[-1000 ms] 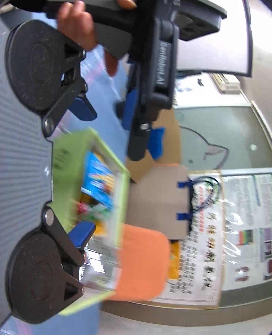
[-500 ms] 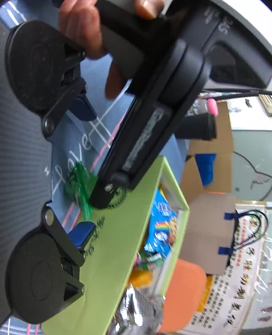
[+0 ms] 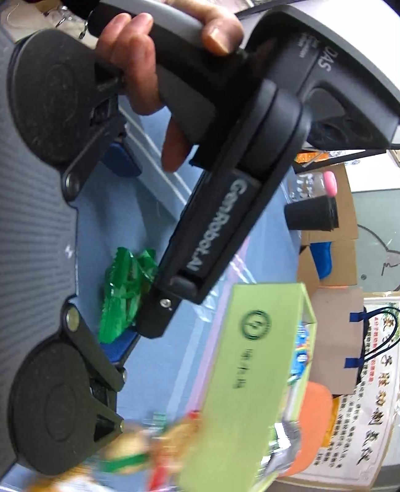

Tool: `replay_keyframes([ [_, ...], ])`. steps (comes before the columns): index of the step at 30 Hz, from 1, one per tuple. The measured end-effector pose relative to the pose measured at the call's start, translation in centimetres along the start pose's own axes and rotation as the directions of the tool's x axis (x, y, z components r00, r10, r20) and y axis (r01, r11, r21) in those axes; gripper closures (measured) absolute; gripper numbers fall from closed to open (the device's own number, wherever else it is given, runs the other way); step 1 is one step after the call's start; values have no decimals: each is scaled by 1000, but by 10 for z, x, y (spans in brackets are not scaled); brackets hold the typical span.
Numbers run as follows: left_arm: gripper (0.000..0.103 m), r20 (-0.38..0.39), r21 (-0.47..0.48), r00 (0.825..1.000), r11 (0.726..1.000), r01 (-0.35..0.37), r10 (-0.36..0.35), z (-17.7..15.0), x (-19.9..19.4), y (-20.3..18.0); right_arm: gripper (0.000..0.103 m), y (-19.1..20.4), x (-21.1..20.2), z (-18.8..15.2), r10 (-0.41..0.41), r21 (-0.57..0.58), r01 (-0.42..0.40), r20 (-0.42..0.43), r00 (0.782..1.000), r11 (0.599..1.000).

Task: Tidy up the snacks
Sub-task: 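Grasp the green wrapped candy with the left gripper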

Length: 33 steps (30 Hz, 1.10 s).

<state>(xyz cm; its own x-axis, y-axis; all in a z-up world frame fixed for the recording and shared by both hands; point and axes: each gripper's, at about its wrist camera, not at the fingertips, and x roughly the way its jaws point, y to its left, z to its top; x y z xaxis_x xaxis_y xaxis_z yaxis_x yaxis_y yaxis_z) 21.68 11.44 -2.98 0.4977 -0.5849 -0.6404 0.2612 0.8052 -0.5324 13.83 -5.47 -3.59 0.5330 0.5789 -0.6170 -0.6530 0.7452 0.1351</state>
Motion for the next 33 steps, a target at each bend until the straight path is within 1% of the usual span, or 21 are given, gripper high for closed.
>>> replay_keyframes([
  [2,87,20,-9,1000,1000,-15,16,-12,-7,-6,1,6,-9,-9,-22,6,22,10,1000,1000],
  [5,82,89,-36,994,997,-62,65,-20,-25,-14,1,10,-23,-14,-68,9,68,39,997,998],
  [8,65,150,-75,986,995,-60,71,-23,-46,-13,1,5,-30,-17,-79,48,76,59,995,996],
  [9,61,160,-86,984,994,-63,76,-23,-49,-14,1,3,-29,-17,-74,71,69,57,996,995],
  [10,60,162,-94,983,993,-70,84,-25,-50,-14,1,1,-27,-17,-71,95,66,52,996,993],
  [12,60,148,-113,984,990,-82,98,-28,-51,-13,1,-1,-25,-16,-63,115,57,51,997,992],
  [14,60,124,-143,987,986,-87,106,-31,-48,-11,1,0,-24,-14,-63,106,57,50,997,993],
  [17,60,108,-176,990,982,-67,87,-36,-47,-4,1,0,-18,-13,-50,101,45,46,998,994],
  [18,60,102,-179,991,982,-65,84,-36,-44,-6,1,-1,-14,-13,-47,107,43,34,998,993],
  [20,60,93,-166,991,983,-77,93,-36,-39,-8,1,1,-6,-8,-65,82,62,43,997,995],
  [22,59,87,-151,991,985,-88,102,-36,-36,-11,1,6,-2,-7,-86,47,84,27,996,995],
  [24,59,82,-157,992,984,-80,94,-35,-32,-11,1,7,2,-2,-89,33,89,8,996,995],
  [26,59,79,-162,993,984,-71,85,-33,-32,-10,1,8,0,1,-64,29,63,30,998,998],
  [29,60,82,-156,993,985,-72,86,-32,-35,-10,1,10,-3,3,-70,4,69,53,996,998],
  [31,60,87,-145,993,987,-69,82,-33,-37,-10,1,11,0,1,-76,1,76,47,996,997],
  [32,60,84,-140,993,988,-66,79,-34,-37,-10,6,11,2,0,-79,-1,79,42,996,997],
  [33,64,77,-133,994,989,-63,74,-34,-34,-9,24,11,4,-2,-83,-4,83,34,996,997],
])
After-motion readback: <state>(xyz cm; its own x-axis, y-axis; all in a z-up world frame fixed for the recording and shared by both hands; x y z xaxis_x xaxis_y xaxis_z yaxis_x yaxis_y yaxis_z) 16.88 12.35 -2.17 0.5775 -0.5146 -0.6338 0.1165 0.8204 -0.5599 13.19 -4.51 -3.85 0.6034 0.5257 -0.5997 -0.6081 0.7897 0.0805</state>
